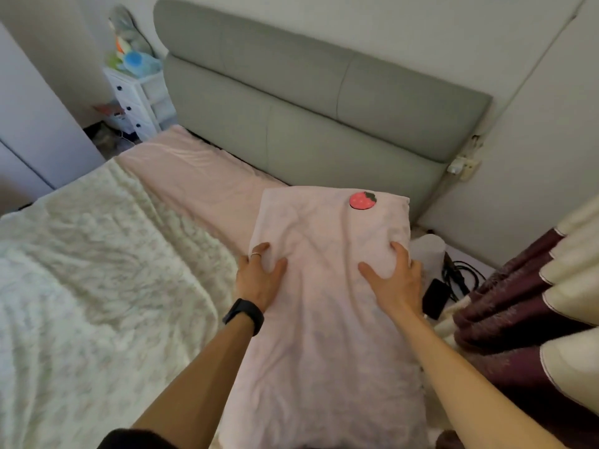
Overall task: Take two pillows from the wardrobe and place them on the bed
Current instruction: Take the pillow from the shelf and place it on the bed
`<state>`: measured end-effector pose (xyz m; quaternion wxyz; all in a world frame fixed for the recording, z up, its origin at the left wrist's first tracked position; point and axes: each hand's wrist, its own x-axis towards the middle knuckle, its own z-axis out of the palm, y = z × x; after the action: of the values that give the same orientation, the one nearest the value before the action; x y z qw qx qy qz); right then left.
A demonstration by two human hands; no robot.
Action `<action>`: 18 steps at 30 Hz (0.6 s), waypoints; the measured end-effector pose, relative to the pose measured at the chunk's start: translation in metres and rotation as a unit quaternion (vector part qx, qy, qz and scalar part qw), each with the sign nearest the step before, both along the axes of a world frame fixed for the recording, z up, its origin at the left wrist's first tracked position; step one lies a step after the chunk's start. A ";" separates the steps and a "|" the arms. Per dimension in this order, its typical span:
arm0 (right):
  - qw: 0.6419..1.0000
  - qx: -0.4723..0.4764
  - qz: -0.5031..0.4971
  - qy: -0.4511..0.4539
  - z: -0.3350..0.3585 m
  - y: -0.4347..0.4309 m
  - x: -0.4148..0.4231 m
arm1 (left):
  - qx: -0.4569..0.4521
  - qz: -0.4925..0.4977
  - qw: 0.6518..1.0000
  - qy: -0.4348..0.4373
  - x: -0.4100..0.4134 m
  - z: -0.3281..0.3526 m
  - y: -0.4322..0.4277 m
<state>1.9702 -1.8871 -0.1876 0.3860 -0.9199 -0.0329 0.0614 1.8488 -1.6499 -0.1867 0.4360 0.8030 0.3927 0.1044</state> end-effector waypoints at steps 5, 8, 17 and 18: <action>0.999 -0.008 0.044 -0.006 0.008 0.034 0.084 | -0.022 0.046 0.999 -0.001 0.061 0.006 0.019; 0.997 -0.022 0.080 0.002 0.005 0.056 0.132 | -0.034 0.087 0.996 0.006 0.088 0.000 0.031; 0.966 -0.045 0.251 0.051 -0.041 0.131 0.276 | -0.095 0.244 0.964 0.038 0.172 -0.040 0.048; 0.961 -0.050 0.268 0.054 -0.049 0.143 0.293 | -0.104 0.263 0.958 0.042 0.183 -0.048 0.050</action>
<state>2.2631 -1.7445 -0.2366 0.3104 -0.8907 -0.2545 0.2133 2.0314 -1.5998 -0.2344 0.4571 0.6257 0.6164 0.1400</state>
